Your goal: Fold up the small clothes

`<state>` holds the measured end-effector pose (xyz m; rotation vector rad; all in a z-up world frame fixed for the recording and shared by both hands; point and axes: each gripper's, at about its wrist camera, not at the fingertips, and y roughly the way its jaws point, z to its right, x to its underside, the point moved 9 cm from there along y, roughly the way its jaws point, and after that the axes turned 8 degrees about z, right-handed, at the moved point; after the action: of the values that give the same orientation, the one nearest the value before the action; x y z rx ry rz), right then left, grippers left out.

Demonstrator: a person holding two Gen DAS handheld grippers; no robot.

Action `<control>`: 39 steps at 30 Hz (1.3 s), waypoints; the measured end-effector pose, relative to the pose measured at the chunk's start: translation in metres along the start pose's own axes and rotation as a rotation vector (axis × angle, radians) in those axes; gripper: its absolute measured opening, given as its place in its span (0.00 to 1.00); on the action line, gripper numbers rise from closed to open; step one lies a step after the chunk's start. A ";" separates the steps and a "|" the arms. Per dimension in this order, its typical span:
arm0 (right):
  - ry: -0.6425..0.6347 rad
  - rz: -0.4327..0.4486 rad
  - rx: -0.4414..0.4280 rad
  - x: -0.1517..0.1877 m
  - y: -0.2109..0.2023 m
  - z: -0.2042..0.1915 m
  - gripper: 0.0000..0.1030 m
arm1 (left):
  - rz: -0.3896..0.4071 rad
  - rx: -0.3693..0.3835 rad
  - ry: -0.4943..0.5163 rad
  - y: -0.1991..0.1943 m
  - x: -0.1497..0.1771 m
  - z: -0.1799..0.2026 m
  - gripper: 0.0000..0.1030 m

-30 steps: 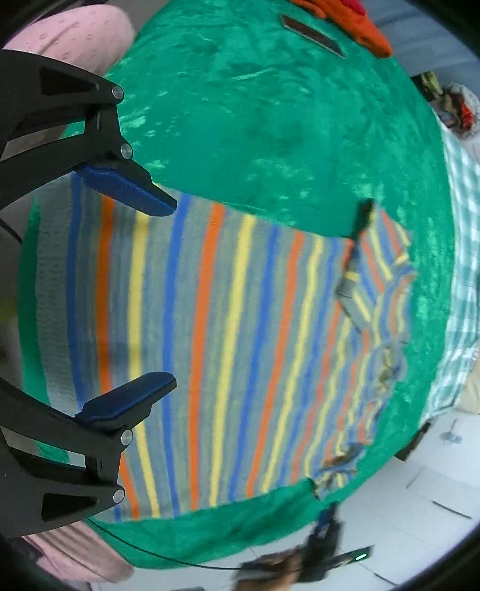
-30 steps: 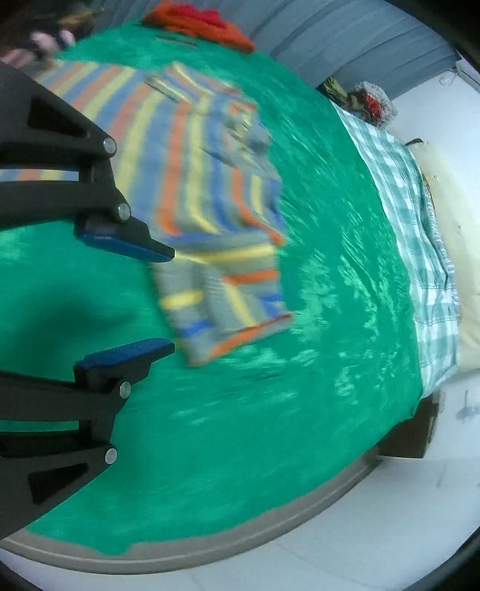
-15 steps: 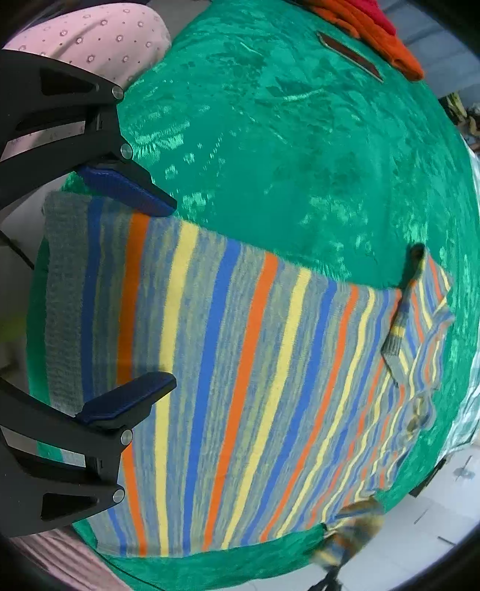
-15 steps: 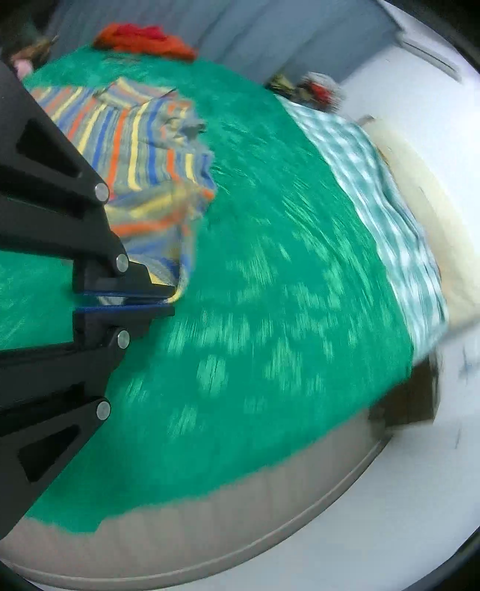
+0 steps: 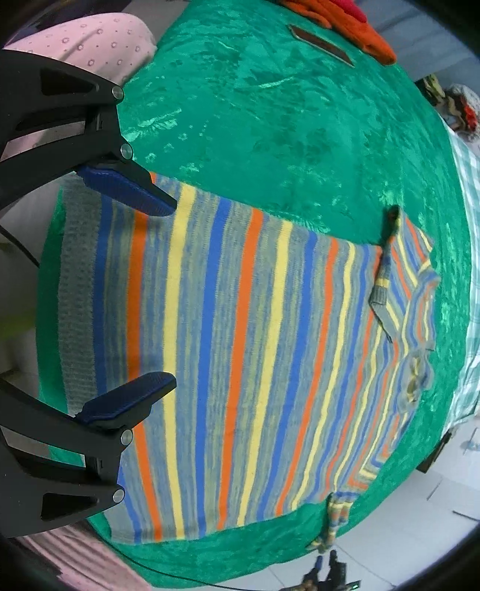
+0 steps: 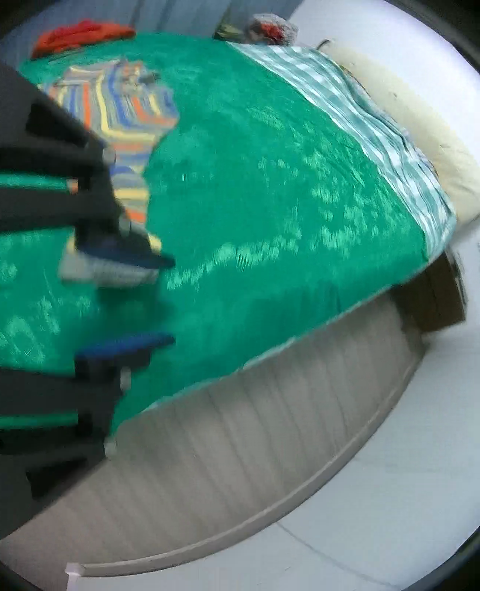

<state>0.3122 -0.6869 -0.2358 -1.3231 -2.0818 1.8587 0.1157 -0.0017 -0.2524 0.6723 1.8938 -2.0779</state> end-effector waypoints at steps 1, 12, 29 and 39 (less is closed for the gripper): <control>0.047 0.045 -0.006 0.003 -0.006 0.008 0.38 | -0.001 -0.002 -0.007 0.000 0.002 -0.003 0.85; 0.218 0.092 -0.285 0.096 0.006 -0.014 0.37 | -0.062 0.027 -0.063 0.012 0.014 -0.005 0.85; 0.107 -0.107 -0.038 0.130 -0.034 0.018 0.04 | -0.065 0.023 -0.050 0.010 0.012 -0.003 0.85; -0.011 -0.052 0.088 0.146 -0.021 0.016 0.21 | 0.010 -0.044 0.069 -0.017 -0.022 -0.028 0.85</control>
<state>0.1998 -0.6085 -0.2930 -1.2303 -1.9945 1.9168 0.1314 0.0251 -0.2285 0.7505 1.9626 -2.0261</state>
